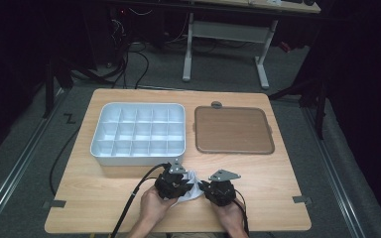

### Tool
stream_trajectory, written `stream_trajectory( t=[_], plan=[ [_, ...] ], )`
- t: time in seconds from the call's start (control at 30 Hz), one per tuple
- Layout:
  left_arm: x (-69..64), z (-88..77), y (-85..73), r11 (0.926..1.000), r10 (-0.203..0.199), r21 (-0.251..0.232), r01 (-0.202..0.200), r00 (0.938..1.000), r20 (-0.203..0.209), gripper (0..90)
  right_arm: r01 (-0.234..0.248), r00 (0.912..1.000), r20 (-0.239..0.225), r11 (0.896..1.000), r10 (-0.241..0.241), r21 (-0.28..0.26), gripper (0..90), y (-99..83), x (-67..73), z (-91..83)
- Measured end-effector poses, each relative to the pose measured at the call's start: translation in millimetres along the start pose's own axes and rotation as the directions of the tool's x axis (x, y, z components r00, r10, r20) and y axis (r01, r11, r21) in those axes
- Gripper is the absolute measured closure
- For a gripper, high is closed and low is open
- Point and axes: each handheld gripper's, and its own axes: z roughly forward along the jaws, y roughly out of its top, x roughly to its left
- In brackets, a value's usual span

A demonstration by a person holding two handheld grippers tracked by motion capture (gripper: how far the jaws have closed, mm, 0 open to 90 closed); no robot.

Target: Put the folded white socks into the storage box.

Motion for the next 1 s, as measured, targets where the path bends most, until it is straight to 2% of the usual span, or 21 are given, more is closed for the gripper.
stream_trajectory(
  t=[0.13,0.3,0.4,0.53,0.6,0.8,1.0],
  plan=[
    [1.9,3.0,-2.5,0.9999,-0.013,0.008,0.013,0.9999,-0.005,78.4,-0.001,1.0,-0.002,1.0,0.001,0.001,84.1,0.1,-0.2,0.1],
    [3.6,8.5,-6.9,0.9997,0.011,0.02,-0.01,0.9999,-0.008,78.9,0.007,1.0,-0.003,1.0,-0.007,0.001,84.0,0.4,-0.9,0.5],
    [4.3,8.3,-6.2,0.9998,0.002,0.021,-0.002,1.0,-0.005,78.7,0.007,1.0,-0.002,1.0,-0.007,0.0,83.7,0.4,-0.7,0.5],
    [2.4,6.4,-6.6,0.9998,0.017,0.005,-0.017,0.9997,-0.018,73.9,-0.001,1.0,0.005,1.0,0.001,0.0,80.6,0.4,-0.9,0.3],
    [2.3,3.7,-5.1,0.9999,0.011,-0.001,-0.011,0.9998,-0.015,68.7,-0.007,1.0,0.005,1.0,0.007,0.003,78.4,0.5,-1.4,-0.5],
    [0.2,-12.8,4.7,0.9983,-0.011,-0.057,0.011,0.9999,0.004,52.1,-0.015,0.9997,0.018,1.0,0.015,-0.014,71.6,1.3,-1.4,-5.0],
    [0.5,-30.6,8.6,0.9955,-0.02,-0.092,0.021,0.9996,0.021,50.7,-0.001,0.9996,0.028,0.999,0.002,-0.039,70.8,7.3,-0.2,-15.2]
  ],
)
